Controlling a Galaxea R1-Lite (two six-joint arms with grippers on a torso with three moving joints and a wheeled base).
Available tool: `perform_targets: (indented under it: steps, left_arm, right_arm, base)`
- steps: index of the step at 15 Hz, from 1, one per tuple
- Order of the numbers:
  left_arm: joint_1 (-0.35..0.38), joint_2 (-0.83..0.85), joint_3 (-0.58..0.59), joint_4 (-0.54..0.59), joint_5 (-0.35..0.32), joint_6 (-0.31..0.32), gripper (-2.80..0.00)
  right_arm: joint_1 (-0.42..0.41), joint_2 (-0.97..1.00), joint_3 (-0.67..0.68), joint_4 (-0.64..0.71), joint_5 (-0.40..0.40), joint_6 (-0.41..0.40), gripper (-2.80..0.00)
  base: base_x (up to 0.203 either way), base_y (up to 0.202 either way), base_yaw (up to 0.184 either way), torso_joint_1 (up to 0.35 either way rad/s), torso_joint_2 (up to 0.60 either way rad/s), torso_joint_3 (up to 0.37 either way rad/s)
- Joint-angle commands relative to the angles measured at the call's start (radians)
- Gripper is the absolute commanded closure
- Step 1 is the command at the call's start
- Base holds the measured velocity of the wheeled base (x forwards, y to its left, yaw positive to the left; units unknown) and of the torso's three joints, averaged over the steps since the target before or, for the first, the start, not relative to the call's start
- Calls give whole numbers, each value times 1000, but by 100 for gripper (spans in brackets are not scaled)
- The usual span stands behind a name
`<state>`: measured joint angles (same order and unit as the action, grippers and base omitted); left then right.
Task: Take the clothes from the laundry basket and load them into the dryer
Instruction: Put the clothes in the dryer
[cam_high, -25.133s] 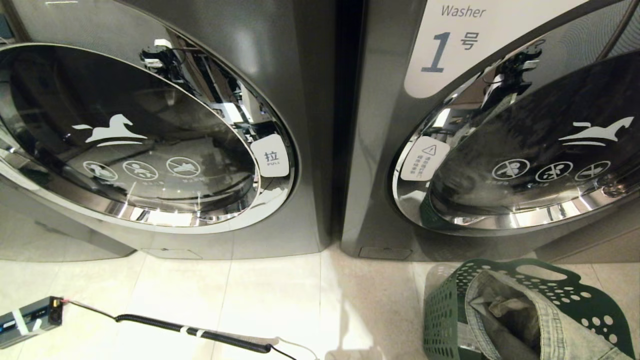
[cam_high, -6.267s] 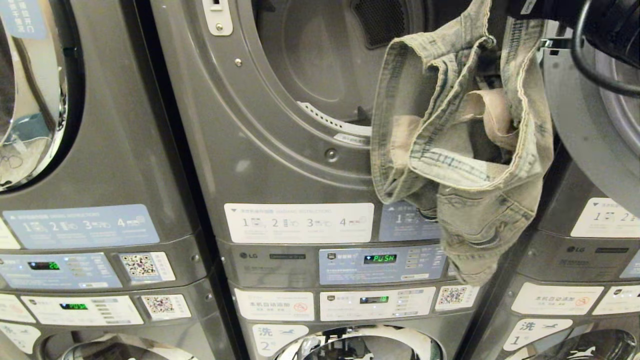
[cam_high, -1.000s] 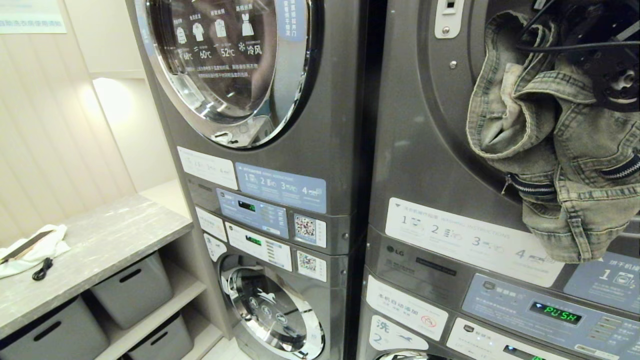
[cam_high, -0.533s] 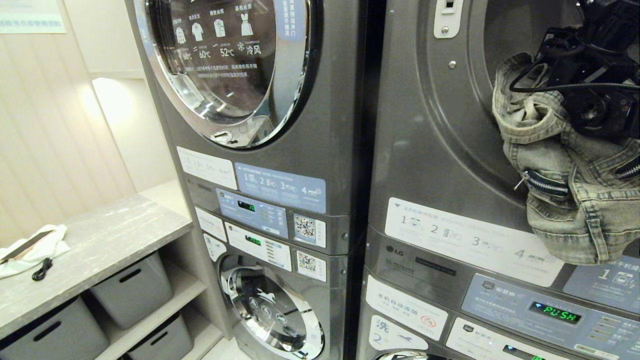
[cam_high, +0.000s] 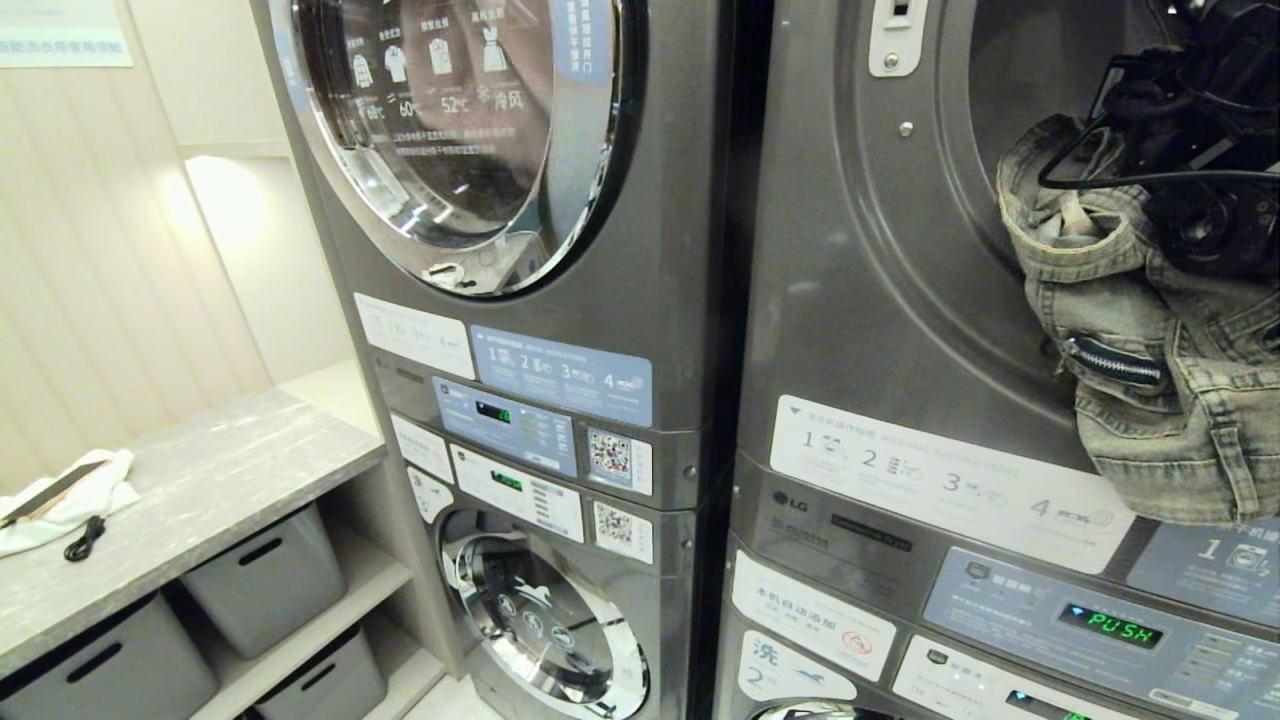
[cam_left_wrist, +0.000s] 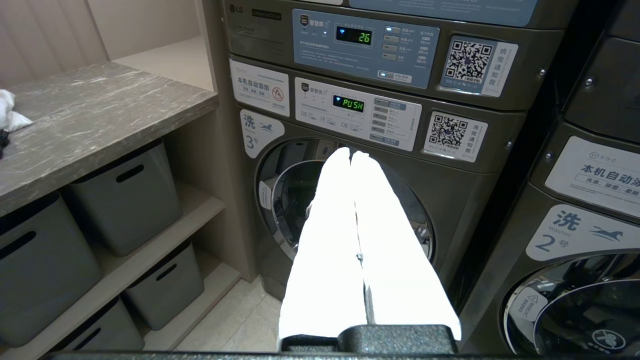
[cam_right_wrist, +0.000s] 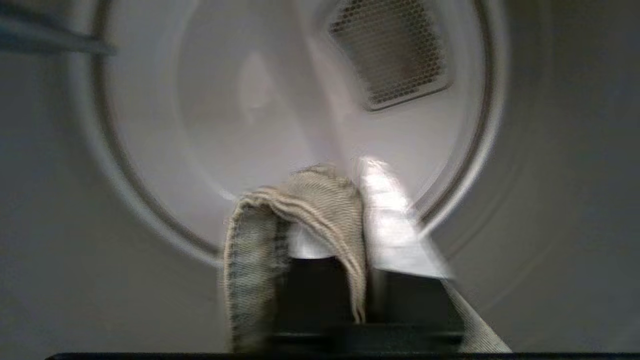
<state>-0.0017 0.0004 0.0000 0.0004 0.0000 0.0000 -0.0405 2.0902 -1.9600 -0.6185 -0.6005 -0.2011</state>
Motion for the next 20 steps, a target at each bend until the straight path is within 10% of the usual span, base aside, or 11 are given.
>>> perform_targets:
  steps: [1, 6, 11, 20]
  left_arm:
    - [0, 0, 0, 1, 0, 0, 0]
    - [0, 0, 0, 0, 0, 0, 0]
    - [0, 0, 0, 1, 0, 0, 0]
    - [0, 0, 0, 1, 0, 0, 0]
  right_arm:
    - [-37, -5, 2, -2, -4, -1, -280]
    - [-62, -9, 3, -4, 4, 2, -280]
    - [-60, -31, 6, 22, 182, 2, -280]
    - [-106, -78, 6, 429, 302, 5, -280]
  base:
    - [0, 0, 0, 0, 0, 0]
    - [0, 0, 0, 0, 0, 0]
    - [0, 0, 0, 0, 0, 0]
    - [0, 0, 0, 0, 0, 0]
